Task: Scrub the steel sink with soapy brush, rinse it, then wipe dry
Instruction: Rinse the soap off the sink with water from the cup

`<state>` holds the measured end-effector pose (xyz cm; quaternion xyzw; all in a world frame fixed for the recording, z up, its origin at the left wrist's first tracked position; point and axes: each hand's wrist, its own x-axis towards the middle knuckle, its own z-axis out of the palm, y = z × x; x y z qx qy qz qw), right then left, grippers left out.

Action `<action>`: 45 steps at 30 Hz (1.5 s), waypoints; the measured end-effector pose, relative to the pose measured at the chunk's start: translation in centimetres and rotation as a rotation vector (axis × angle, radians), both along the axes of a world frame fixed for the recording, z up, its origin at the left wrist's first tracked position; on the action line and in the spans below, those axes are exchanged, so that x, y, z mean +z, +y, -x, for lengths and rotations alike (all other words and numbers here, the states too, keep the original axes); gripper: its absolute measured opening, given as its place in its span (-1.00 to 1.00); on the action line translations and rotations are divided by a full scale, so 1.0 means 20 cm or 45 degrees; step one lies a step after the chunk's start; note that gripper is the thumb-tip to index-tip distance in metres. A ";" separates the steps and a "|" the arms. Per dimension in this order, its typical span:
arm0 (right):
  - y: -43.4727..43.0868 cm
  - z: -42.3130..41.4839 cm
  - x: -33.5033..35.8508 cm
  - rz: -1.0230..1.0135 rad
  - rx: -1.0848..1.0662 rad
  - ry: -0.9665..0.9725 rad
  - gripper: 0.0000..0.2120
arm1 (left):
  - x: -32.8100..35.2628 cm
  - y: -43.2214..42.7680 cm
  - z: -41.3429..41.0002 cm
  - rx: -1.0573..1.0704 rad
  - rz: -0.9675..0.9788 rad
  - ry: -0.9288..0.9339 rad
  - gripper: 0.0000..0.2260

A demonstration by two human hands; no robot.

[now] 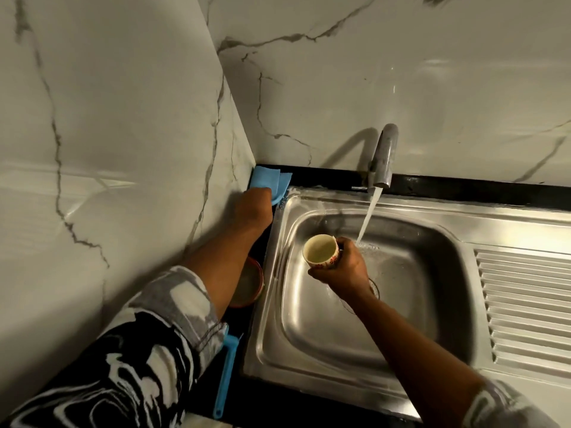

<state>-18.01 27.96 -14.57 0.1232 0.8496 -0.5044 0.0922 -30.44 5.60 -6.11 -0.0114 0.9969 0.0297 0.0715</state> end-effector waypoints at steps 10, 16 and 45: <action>-0.11 0.10 0.06 -0.023 0.059 -0.004 -0.11 | 0.02 -0.05 0.06 -0.198 0.481 0.137 -0.50; -0.19 0.23 0.15 -0.166 0.130 0.056 -0.07 | -0.06 -0.09 0.07 -0.231 0.487 0.270 -0.48; -0.24 0.41 0.20 -0.200 0.010 -0.174 0.00 | -0.40 -0.02 0.16 -0.385 0.340 0.033 -0.14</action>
